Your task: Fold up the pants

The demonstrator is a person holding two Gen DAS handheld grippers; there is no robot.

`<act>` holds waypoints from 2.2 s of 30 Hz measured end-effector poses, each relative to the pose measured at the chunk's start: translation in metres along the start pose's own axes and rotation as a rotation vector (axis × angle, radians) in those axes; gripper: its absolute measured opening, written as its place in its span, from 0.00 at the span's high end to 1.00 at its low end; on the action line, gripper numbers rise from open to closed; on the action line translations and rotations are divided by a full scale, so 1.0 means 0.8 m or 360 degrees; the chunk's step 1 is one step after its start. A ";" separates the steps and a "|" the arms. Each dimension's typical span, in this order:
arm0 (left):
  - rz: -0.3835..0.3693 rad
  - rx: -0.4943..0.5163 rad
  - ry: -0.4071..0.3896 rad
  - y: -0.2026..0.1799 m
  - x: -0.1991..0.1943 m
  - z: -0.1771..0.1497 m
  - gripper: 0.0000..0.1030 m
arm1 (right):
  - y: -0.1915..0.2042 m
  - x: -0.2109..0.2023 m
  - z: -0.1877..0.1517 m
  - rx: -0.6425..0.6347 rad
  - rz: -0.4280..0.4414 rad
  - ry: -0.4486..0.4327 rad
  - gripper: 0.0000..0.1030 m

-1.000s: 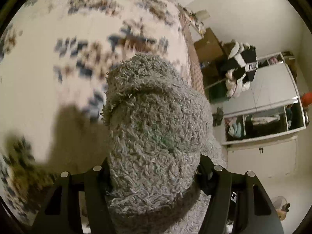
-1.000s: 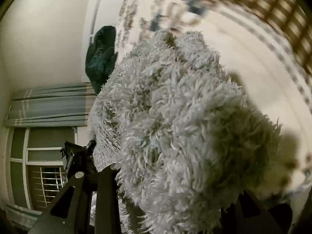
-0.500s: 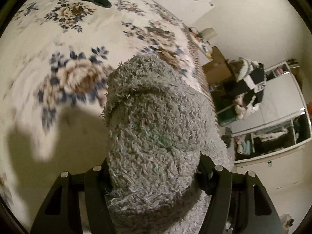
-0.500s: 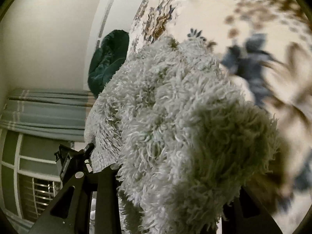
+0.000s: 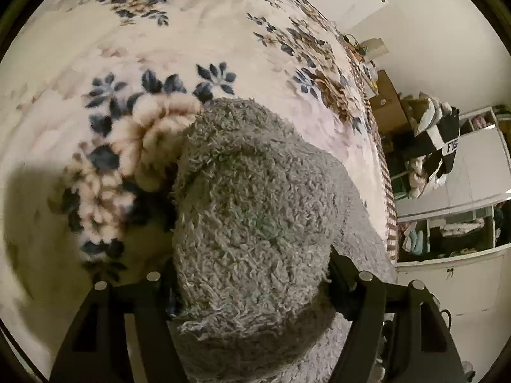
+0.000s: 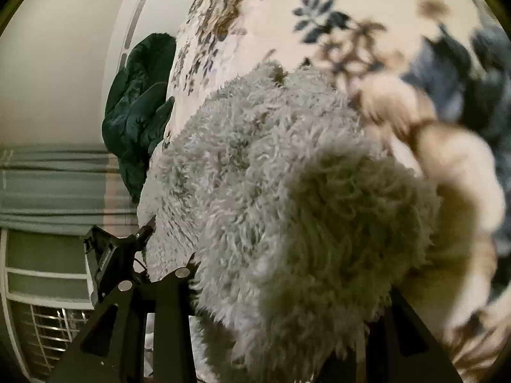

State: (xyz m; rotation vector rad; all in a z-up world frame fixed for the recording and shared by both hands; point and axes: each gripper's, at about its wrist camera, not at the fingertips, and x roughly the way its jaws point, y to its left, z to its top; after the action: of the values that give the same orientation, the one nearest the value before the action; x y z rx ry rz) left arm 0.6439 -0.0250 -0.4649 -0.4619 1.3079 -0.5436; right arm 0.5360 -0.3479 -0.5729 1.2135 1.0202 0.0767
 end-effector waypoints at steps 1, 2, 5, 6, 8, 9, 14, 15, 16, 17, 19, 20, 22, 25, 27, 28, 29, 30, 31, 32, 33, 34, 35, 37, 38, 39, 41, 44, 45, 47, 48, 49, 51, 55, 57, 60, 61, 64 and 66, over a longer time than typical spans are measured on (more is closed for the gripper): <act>0.0003 0.0010 0.0006 -0.002 0.000 0.001 0.32 | 0.001 -0.002 -0.002 -0.0005 -0.0023 -0.0012 0.60; 0.0017 0.0028 0.0011 -0.004 0.000 0.001 0.32 | -0.002 -0.015 -0.014 -0.0005 -0.0037 -0.0010 0.60; 0.0052 0.0057 0.0015 -0.010 -0.005 0.002 0.31 | -0.002 -0.029 -0.016 0.0025 -0.0155 -0.0024 0.34; 0.0082 0.0077 0.0007 -0.015 -0.009 0.000 0.30 | -0.004 -0.047 -0.026 0.0005 -0.0192 -0.0039 0.28; 0.0163 0.0117 -0.0008 -0.023 -0.018 -0.004 0.27 | 0.009 -0.068 -0.030 -0.0090 -0.0310 -0.0104 0.13; 0.0210 0.0139 -0.0016 -0.028 -0.023 -0.008 0.26 | 0.013 -0.076 -0.033 -0.0122 -0.0361 -0.0114 0.13; 0.0430 0.0225 -0.0095 -0.052 -0.066 -0.036 0.15 | 0.035 -0.117 -0.058 -0.0316 -0.0708 -0.0134 0.12; 0.0487 0.0246 -0.0116 -0.058 -0.077 -0.044 0.14 | 0.047 -0.128 -0.066 -0.0392 -0.0797 -0.0159 0.09; 0.0536 0.0263 -0.0138 -0.065 -0.088 -0.053 0.14 | 0.055 -0.135 -0.073 -0.0443 -0.0844 -0.0175 0.04; 0.0573 0.0275 -0.0157 -0.071 -0.098 -0.061 0.14 | 0.068 -0.146 -0.081 -0.0509 -0.0908 -0.0201 0.02; 0.0645 0.0308 -0.0195 -0.087 -0.119 -0.080 0.13 | 0.091 -0.164 -0.097 -0.0600 -0.1007 -0.0258 0.02; 0.0681 0.0334 -0.0219 -0.098 -0.133 -0.093 0.13 | 0.104 -0.176 -0.107 -0.0646 -0.1054 -0.0296 0.01; 0.0742 0.0378 -0.0271 -0.118 -0.157 -0.115 0.09 | 0.128 -0.198 -0.127 -0.0718 -0.1105 -0.0357 0.01; 0.0786 0.0419 -0.0335 -0.151 -0.199 -0.150 0.08 | 0.164 -0.235 -0.160 -0.0806 -0.1129 -0.0426 0.01; 0.0825 0.0450 -0.0389 -0.176 -0.231 -0.175 0.08 | 0.187 -0.261 -0.182 -0.0856 -0.1133 -0.0467 0.01; 0.0836 0.0466 -0.0410 -0.188 -0.246 -0.188 0.08 | 0.201 -0.277 -0.195 -0.0892 -0.1127 -0.0482 0.01; 0.0837 0.0474 -0.0427 -0.198 -0.256 -0.197 0.08 | 0.212 -0.290 -0.209 -0.0921 -0.1119 -0.0495 0.01; 0.0840 0.0485 -0.0453 -0.211 -0.273 -0.210 0.08 | 0.226 -0.308 -0.224 -0.0960 -0.1106 -0.0516 0.01; 0.0842 0.0495 -0.0474 -0.223 -0.288 -0.221 0.08 | 0.238 -0.322 -0.237 -0.0989 -0.1098 -0.0532 0.01; 0.0841 0.0503 -0.0494 -0.233 -0.302 -0.231 0.08 | 0.251 -0.341 -0.253 -0.1027 -0.1088 -0.0552 0.01; 0.0845 0.0510 -0.0522 -0.245 -0.318 -0.243 0.08 | 0.260 -0.353 -0.265 -0.1051 -0.1080 -0.0563 0.01; 0.0850 0.0522 -0.0551 -0.257 -0.335 -0.255 0.08 | 0.273 -0.374 -0.282 -0.1089 -0.1069 -0.0589 0.01; 0.0850 0.0535 -0.0574 -0.268 -0.348 -0.266 0.08 | 0.283 -0.391 -0.294 -0.1115 -0.1062 -0.0604 0.01; 0.0858 0.0550 -0.0618 -0.288 -0.376 -0.291 0.08 | 0.303 -0.426 -0.322 -0.1153 -0.1031 -0.0622 0.01; 0.0860 0.0558 -0.0643 -0.299 -0.392 -0.305 0.08 | 0.312 -0.443 -0.335 -0.1171 -0.1018 -0.0633 0.01; 0.0865 0.0561 -0.0663 -0.307 -0.405 -0.317 0.08 | 0.320 -0.460 -0.347 -0.1191 -0.1004 -0.0646 0.01; 0.0865 0.0561 -0.0705 -0.323 -0.431 -0.341 0.08 | 0.336 -0.492 -0.370 -0.1227 -0.0980 -0.0673 0.01; 0.0871 0.0546 -0.0752 -0.341 -0.469 -0.378 0.08 | 0.362 -0.547 -0.410 -0.1287 -0.0933 -0.0723 0.01; 0.0878 0.0538 -0.0763 -0.347 -0.481 -0.389 0.08 | 0.370 -0.564 -0.422 -0.1306 -0.0920 -0.0738 0.01; 0.0886 0.0536 -0.0791 -0.359 -0.500 -0.410 0.08 | 0.384 -0.594 -0.447 -0.1340 -0.0900 -0.0767 0.01; 0.0905 0.0538 -0.0808 -0.367 -0.512 -0.422 0.08 | 0.389 -0.606 -0.458 -0.1350 -0.0893 -0.0779 0.01; 0.0910 0.0535 -0.0818 -0.372 -0.521 -0.431 0.08 | 0.395 -0.621 -0.471 -0.1363 -0.0888 -0.0785 0.01; 0.0920 0.0531 -0.0828 -0.382 -0.537 -0.446 0.08 | 0.406 -0.650 -0.496 -0.1383 -0.0860 -0.0788 0.01; 0.0941 0.0532 -0.0880 -0.399 -0.568 -0.470 0.08 | 0.427 -0.697 -0.542 -0.1446 -0.0856 -0.0835 0.01; 0.0935 0.0527 -0.0893 -0.405 -0.581 -0.477 0.08 | 0.438 -0.716 -0.559 -0.1454 -0.0851 -0.0854 0.01; 0.0934 0.0535 -0.0911 -0.411 -0.597 -0.489 0.08 | 0.453 -0.740 -0.579 -0.1463 -0.0855 -0.0877 0.01; 0.0926 0.0540 -0.0911 -0.412 -0.602 -0.493 0.08 | 0.457 -0.748 -0.587 -0.1468 -0.0856 -0.0883 0.01; 0.0926 0.0563 -0.0911 -0.414 -0.611 -0.499 0.08 | 0.468 -0.765 -0.602 -0.1465 -0.0842 -0.0883 0.01; 0.0924 0.0561 -0.0912 -0.413 -0.616 -0.503 0.03 | 0.472 -0.769 -0.603 -0.1466 -0.0839 -0.0883 0.01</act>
State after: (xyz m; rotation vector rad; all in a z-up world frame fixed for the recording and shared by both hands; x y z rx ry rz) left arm 0.1288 0.0107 0.0329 0.0695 0.7165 -0.1227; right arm 0.0225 -0.1792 0.1067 0.0848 0.6432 -0.1818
